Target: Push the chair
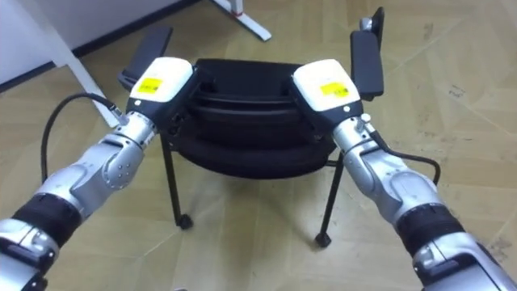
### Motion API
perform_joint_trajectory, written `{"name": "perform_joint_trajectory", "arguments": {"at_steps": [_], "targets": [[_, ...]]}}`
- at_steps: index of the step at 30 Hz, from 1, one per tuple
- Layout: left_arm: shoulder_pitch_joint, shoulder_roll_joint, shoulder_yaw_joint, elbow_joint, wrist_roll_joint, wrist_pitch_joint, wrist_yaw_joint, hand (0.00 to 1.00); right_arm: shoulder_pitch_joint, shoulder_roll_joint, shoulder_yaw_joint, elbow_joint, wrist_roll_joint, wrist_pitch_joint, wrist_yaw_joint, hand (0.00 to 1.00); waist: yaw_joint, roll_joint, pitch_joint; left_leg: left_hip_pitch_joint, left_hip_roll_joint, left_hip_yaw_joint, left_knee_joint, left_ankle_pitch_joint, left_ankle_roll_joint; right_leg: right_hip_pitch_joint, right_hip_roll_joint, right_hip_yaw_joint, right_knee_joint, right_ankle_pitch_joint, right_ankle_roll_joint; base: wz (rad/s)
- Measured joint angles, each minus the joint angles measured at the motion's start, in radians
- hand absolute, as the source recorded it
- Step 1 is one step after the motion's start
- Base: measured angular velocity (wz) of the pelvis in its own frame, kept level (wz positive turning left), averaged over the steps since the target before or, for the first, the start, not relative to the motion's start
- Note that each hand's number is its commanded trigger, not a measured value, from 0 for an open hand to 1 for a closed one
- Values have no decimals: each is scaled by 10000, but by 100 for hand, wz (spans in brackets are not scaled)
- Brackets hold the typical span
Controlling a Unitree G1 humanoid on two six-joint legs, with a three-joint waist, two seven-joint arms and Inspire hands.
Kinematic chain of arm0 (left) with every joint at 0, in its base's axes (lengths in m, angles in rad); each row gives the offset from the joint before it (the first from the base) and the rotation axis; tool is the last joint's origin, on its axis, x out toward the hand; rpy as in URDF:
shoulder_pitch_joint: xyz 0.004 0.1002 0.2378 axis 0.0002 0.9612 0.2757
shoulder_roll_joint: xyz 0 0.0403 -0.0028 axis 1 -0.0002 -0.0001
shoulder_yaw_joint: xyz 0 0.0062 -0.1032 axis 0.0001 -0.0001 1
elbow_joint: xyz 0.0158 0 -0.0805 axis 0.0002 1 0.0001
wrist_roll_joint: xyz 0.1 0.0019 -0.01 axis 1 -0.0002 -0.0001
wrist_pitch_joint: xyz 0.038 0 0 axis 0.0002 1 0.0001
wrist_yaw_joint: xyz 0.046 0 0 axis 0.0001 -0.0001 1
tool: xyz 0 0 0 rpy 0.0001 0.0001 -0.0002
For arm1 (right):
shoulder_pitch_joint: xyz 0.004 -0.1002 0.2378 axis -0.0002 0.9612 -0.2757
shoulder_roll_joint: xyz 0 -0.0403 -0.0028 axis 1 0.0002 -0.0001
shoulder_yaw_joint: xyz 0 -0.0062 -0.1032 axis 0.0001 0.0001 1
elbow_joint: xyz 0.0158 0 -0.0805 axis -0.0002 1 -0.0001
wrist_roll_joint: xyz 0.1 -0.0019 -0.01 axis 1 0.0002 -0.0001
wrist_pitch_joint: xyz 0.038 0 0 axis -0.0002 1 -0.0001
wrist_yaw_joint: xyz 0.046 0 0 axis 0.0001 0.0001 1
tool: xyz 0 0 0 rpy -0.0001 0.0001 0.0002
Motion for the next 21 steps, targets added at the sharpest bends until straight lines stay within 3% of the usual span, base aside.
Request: {"name": "perform_joint_trajectory", "arguments": {"at_steps": [2,4,5,7,8,9,10,11,13,14,17,18,19,20,21], "targets": [[38,1,-6,-74,23,-1,-2,100,77,-6,1,-28,-41,16,-138,100,40,-134,-107,74,-349,104,-82,-175,247,12,-327,28,55,40,298,-14],[-13,6,-5,-40,47,14,76,100,87,51,8,-24,-57,100,-246,100,105,-424,-127,258,-701,367,261,-621,500,-449,-896,314,1515,120,472,-2],[-13,7,-11,-11,35,1,146,100,74,63,26,-24,-80,135,-253,100,110,-408,-117,270,-734,370,498,-805,532,-668,-1048,397,2158,294,490,-9],[-23,18,-76,338,37,-244,379,100,114,111,129,8,-73,262,-258,100,299,-263,-39,430,-606,404,1366,-1551,633,-1485,-1177,1059,4252,1471,411,-11],[-23,51,-77,407,37,-318,456,100,113,170,130,13,-78,290,-258,100,331,-217,-11,490,-559,414,1502,-1692,650,-1706,-1166,1208,4647,1873,399,-16],[-27,109,-80,517,37,-430,558,100,99,247,137,12,-144,350,-270,100,375,-22,37,534,-447,395,1728,-1925,681,-2128,-1026,1476,5270,2684,341,-17],[-31,138,-131,590,37,-464,655,100,91,293,139,13,-217,357,-305,100,499,21,44,599,-446,349,1816,-2076,700,-2515,-874,1817,5756,3315,307,-12],[-42,168,-162,602,37,-463,710,100,92,327,141,13,-226,373,-325,100,528,48,45,608,-443,303,1837,-2128,718,-2673,-788,1924,5905,3393,341,-6],[-171,335,-231,718,29,-496,942,100,-16,504,144,13,-271,516,-340,100,530,156,129,622,-316,108,1928,-2267,652,-3300,-443,1688,5798,2586,432,16],[-207,328,-232,767,25,-497,971,100,-15,507,145,10,-276,521,-340,100,523,198,154,635,-307,-2,1938,-2285,628,-3414,-368,1548,5608,2430,425,38],[-364,373,-375,892,-121,-495,1041,100,-136,537,214,-4,-256,617,-339,100,535,154,154,686,-281,-291,1965,-2438,442,-3858,-312,979,3276,2290,380,36],[-376,397,-376,924,-128,-495,1075,100,-187,553,214,13,-272,618,-339,100,601,48,170,784,-273,-322,1967,-2523,301,-3804,-313,941,1904,2390,291,19],[-375,425,-374,906,-128,-497,1096,100,-210,567,216,12,-278,617,-339,100,671,-10,175,835,-261,-327,1991,-2585,209,-3763,-322,947,1249,2476,195,20],[-372,449,-352,895,-143,-497,1134,100,-290,578,268,34,-290,621,-335,100,772,-50,189,936,-119,-378,2141,-2771,-5,-3666,-320,795,842,2807,-66,15],[-362,477,-330,900,-148,-497,1143,100,-387,599,317,85,-293,631,-320,100,911,-62,100,939,145,-476,2284,-2937,-297,-3485,-93,572,907,2718,-360,14]]}}
